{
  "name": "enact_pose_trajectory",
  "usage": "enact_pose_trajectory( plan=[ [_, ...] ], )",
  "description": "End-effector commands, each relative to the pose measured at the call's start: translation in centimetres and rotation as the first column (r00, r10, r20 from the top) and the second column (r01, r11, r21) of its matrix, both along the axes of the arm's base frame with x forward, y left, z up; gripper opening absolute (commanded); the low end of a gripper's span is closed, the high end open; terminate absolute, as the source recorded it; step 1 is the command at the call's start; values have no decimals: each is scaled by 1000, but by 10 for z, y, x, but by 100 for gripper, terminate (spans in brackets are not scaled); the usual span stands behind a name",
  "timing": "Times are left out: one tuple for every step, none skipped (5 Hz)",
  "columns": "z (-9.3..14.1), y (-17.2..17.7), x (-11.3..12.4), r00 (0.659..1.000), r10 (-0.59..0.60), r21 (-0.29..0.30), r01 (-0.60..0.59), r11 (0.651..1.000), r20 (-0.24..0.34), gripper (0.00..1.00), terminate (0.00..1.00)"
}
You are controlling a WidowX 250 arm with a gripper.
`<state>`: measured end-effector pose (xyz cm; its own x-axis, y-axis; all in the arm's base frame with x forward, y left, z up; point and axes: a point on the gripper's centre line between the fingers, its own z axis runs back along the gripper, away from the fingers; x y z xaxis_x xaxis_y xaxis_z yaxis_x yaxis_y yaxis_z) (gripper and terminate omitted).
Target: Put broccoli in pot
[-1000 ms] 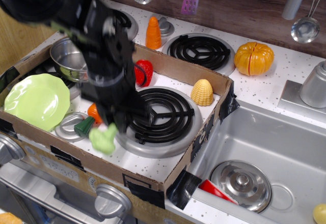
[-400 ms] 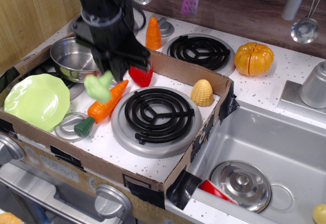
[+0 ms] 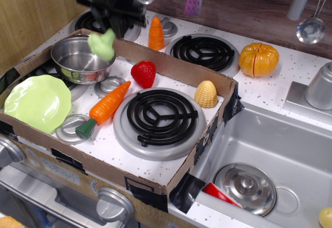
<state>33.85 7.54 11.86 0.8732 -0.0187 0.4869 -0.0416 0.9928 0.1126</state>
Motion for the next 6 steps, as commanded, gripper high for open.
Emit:
enact_pose_trajectory(
  plan=[
    [29, 24, 33, 982, -25, 105, 6, 994, 186, 0, 0],
    [24, 34, 34, 975, -19, 140, -13, 990, 223, 0, 0],
    [15, 44, 26, 969, 10, 127, -43, 991, 246, 0, 0],
    [5, 53, 22, 977, -9, 105, -14, 994, 214, 100, 0],
    [2, 53, 21, 978, -17, 96, -3, 995, 209, 100, 0],
    [7, 52, 21, 982, -24, 109, 3, 994, 187, 100, 0]
  ],
)
